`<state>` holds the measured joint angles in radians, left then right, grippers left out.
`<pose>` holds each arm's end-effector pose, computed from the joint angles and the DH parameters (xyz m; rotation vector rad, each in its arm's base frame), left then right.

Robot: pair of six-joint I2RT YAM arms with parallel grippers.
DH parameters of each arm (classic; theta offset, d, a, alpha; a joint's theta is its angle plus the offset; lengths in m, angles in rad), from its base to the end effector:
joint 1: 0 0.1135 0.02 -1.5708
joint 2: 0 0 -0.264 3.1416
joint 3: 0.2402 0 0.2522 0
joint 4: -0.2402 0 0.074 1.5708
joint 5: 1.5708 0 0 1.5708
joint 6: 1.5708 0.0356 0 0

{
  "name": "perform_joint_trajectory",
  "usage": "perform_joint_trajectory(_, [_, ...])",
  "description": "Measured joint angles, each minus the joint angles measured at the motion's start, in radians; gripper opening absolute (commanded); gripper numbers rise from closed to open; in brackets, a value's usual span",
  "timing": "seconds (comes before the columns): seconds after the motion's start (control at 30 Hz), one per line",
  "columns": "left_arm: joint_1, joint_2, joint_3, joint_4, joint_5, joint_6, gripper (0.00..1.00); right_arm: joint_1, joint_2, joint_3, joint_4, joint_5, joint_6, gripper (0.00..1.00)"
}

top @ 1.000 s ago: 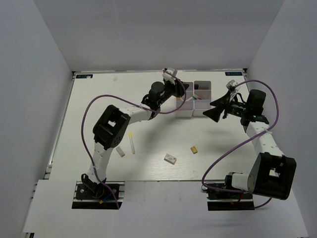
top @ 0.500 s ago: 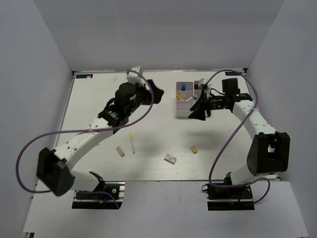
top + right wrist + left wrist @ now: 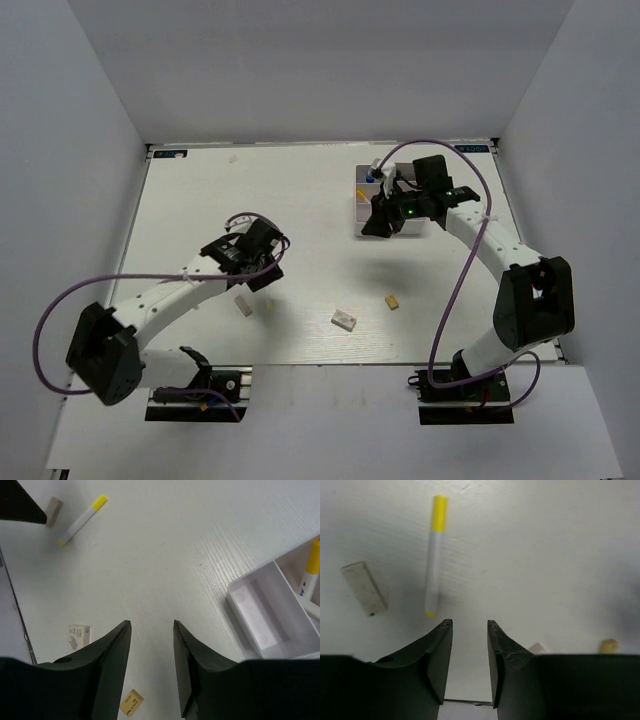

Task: Sort the stationery into containers
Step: Pick up the pen from the center of the board.

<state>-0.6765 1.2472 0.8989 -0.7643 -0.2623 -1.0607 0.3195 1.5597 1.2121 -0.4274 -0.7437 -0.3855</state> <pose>0.1888 -0.1398 0.2394 -0.5835 2.5748 -0.2450 0.3147 0.1295 0.2803 -1.0988 1.9417 0.8276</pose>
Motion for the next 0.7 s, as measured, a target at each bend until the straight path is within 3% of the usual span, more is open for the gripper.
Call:
perform_joint_trajectory(0.17, [0.004, 0.184, 0.018, -0.075, -0.004, -0.051, 0.5, 0.0, -0.005, -0.013, 0.019, 0.05, 0.017, 0.48])
perform_joint_trajectory(0.4, [0.021, 0.257, 0.067, -0.098, -0.056, -0.037, 0.66, -0.005, -0.067, -0.106, 0.019, 0.097, 0.016, 0.5])
perform_joint_trajectory(0.6, [0.048, 0.34, 0.106, -0.063, -0.078, 0.04, 0.65, -0.007, -0.103, -0.151, 0.016, 0.115, 0.016, 0.51])
perform_joint_trajectory(0.7, [0.077, 0.392, 0.106, -0.054, -0.077, 0.077, 0.59, -0.013, -0.111, -0.156, 0.018, 0.118, 0.016, 0.51])
